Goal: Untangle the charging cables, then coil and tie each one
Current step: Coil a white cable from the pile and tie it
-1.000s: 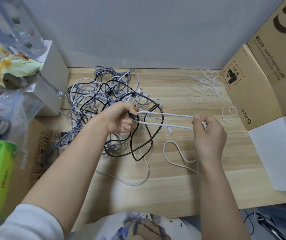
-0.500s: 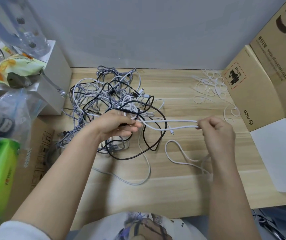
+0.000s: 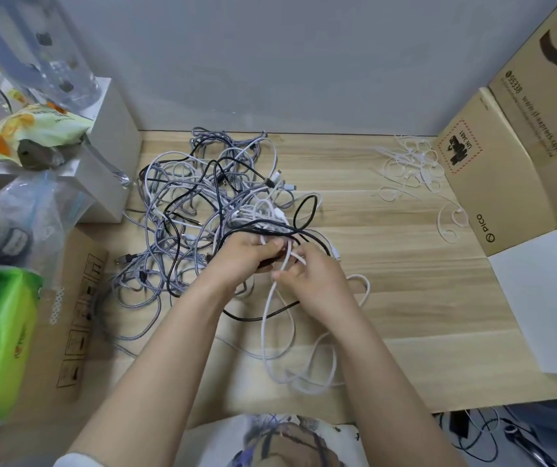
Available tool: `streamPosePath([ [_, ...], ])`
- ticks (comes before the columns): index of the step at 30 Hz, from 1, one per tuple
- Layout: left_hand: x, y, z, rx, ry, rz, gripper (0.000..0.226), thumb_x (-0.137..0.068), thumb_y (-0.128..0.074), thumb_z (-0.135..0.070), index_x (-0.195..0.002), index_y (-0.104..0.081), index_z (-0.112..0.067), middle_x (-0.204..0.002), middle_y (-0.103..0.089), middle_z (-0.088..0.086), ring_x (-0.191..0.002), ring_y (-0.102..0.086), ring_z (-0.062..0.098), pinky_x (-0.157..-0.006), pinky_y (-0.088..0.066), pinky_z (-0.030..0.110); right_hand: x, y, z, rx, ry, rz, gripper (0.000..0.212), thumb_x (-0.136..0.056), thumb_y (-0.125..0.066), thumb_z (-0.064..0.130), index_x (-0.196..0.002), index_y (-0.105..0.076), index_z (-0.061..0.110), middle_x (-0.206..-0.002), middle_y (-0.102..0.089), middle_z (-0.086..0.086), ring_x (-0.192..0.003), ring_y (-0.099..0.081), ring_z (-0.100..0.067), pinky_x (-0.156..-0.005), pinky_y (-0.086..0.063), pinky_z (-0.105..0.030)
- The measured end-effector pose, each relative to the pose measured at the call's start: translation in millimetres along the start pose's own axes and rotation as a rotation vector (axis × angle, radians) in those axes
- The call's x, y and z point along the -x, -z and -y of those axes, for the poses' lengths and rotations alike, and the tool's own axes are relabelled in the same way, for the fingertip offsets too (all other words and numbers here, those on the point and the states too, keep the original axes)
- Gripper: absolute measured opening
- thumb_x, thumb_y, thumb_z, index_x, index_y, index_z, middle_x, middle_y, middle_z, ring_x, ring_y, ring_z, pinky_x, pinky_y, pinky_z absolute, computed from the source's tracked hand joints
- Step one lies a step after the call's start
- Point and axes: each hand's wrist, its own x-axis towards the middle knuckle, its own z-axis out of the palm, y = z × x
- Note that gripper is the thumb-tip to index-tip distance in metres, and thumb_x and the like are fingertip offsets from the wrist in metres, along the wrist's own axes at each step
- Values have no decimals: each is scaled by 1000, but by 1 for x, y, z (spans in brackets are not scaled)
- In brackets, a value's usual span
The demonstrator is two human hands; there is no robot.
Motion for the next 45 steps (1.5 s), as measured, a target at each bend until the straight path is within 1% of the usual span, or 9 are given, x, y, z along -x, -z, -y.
streamPosePath([
  [5, 0, 7, -4, -218, -90, -85, 17, -91, -54, 0, -80, -66, 7, -65, -57, 10, -57, -48, 11, -58, -37, 20, -2, 1, -2, -562, -153, 7, 30, -89, -37, -7, -92, -50, 19, -53, -55, 5, -56, -63, -14, -64, -55, -30],
  [8, 1, 8, -6, -315, -170, -133, 28, -86, -60, 4, -70, -68, -17, -58, -60, -1, -53, -50, 8, -56, -41, 19, -5, 0, -1, -599, -119, -24, 15, -95, -50, 10, -86, -54, 22, -66, -56, 7, -65, -60, -10, -66, -52, -29],
  [12, 8, 4, -12, -236, -165, -94, 24, -82, -63, 8, -80, -71, -14, -55, -63, -6, -50, -55, 3, -51, -44, 13, -5, 2, -3, -537, -27, -53, 9, -87, -66, 25, -80, -60, 24, -76, -67, 8, -81, -65, -13, -80, -51, -37],
  [19, 14, 17, -29, -149, 64, 120, 36, -87, -43, 10, -81, -71, -11, -65, -71, 1, -58, -66, 6, -61, -49, 18, -4, 12, 3, -749, -106, 72, 14, -85, -60, -7, -90, -55, 6, -63, -61, -3, -45, -60, -5, -47, -49, -18],
  [23, 8, 20, -28, -325, -7, 16, 53, -78, -34, 22, -55, -66, -14, -50, -62, -5, -50, -56, 5, -59, -43, 21, -4, 13, 1, -705, -90, 53, 16, -89, -52, -7, -85, -53, 9, -65, -58, -5, -38, -55, -7, -41, -42, -18],
  [27, 7, 18, -28, -393, -108, 69, 61, -77, -24, 28, -76, -64, -19, -75, -65, -2, -56, -59, -5, -57, -46, 14, -6, 20, -1, -710, -115, 32, 17, -89, -49, -6, -87, -57, 9, -66, -60, -4, -35, -49, -8, -35, -35, -17],
  [33, 7, 23, -25, -87, -37, 223, 33, -80, -55, 16, -100, -67, -7, -101, -70, 9, -87, -65, 9, -65, -53, 15, 0, 26, -1, -771, -120, 54, 13, -93, -51, 3, -86, -60, 9, -58, -57, -2, -39, -53, -12, -36, -35, -17],
  [36, 5, 22, -22, 154, 3, 175, 11, -89, -58, -8, -96, -66, -6, -92, -74, 5, -80, -69, 8, -65, -55, 17, 1, 27, -3, -739, -100, 62, 16, -95, -52, 13, -84, -61, 7, -50, -54, 0, -37, -48, -11, -36, -33, -18],
  [45, 1, 9, -11, 342, -114, -51, 16, -94, -50, -14, -85, -60, -5, -76, -64, 3, -66, -60, 6, -53, -47, 11, 2, 28, -2, -623, -45, 101, 30, -100, -43, 18, -75, -57, 9, -47, -52, -5, -30, -36, -11, -35, -29, -17],
])
